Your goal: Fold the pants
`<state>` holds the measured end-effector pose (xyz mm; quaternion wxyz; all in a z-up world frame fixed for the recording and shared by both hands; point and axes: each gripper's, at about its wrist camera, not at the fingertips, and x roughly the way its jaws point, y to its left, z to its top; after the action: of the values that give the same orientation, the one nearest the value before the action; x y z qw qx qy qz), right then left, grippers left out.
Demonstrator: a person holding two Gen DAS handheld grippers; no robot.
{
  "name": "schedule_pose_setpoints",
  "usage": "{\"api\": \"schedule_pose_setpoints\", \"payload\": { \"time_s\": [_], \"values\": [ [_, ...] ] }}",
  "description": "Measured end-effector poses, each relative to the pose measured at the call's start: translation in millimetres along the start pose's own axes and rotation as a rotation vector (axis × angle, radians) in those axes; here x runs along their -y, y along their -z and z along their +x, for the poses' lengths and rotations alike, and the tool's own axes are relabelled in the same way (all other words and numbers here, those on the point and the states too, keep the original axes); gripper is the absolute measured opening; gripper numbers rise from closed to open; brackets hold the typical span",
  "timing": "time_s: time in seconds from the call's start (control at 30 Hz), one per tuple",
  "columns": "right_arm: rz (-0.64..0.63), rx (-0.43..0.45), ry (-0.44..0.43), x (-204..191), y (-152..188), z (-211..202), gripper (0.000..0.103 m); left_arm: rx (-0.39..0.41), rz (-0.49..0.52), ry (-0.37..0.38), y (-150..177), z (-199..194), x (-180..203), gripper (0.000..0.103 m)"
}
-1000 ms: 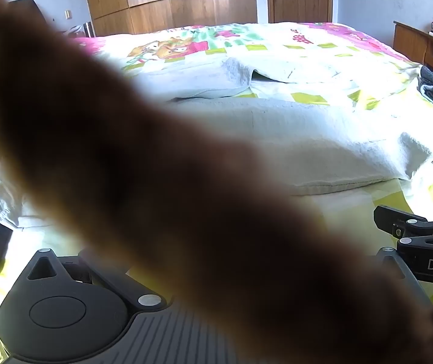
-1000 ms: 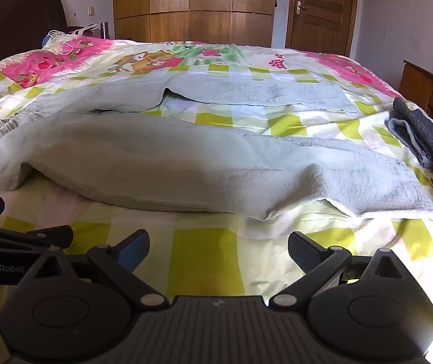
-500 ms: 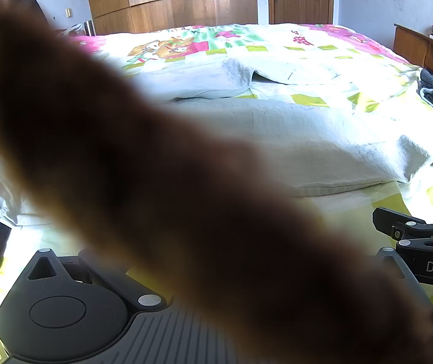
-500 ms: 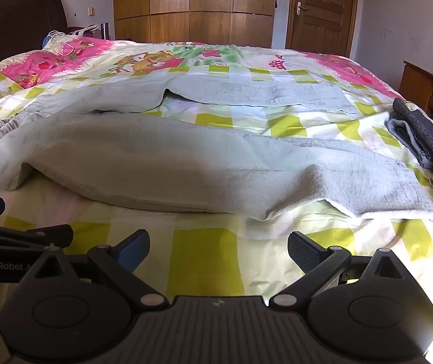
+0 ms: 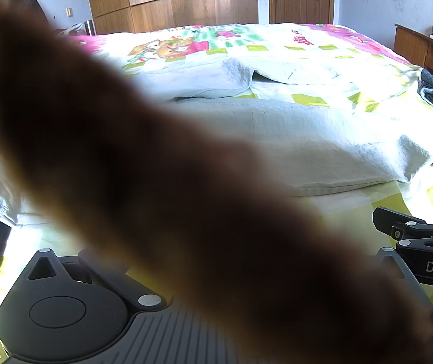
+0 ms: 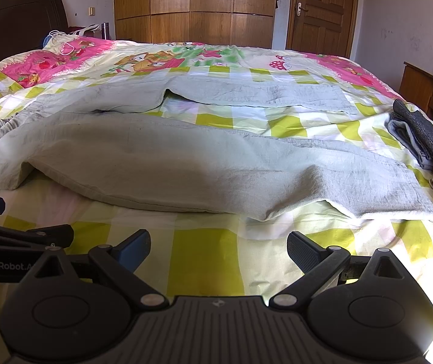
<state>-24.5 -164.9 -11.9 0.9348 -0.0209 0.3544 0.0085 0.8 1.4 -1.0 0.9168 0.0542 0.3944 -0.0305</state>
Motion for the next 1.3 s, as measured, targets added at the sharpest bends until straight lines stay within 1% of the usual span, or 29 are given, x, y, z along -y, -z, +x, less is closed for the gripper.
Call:
{"api": "schedule_pose_setpoints", "payload": {
  "time_s": [1.3],
  "values": [
    [-0.006,0.003,-0.002,-2.5,0.0,-0.3,0.103,-0.008,0.000,-0.004,0.5,1.9,0.8,0.103]
  ]
}}
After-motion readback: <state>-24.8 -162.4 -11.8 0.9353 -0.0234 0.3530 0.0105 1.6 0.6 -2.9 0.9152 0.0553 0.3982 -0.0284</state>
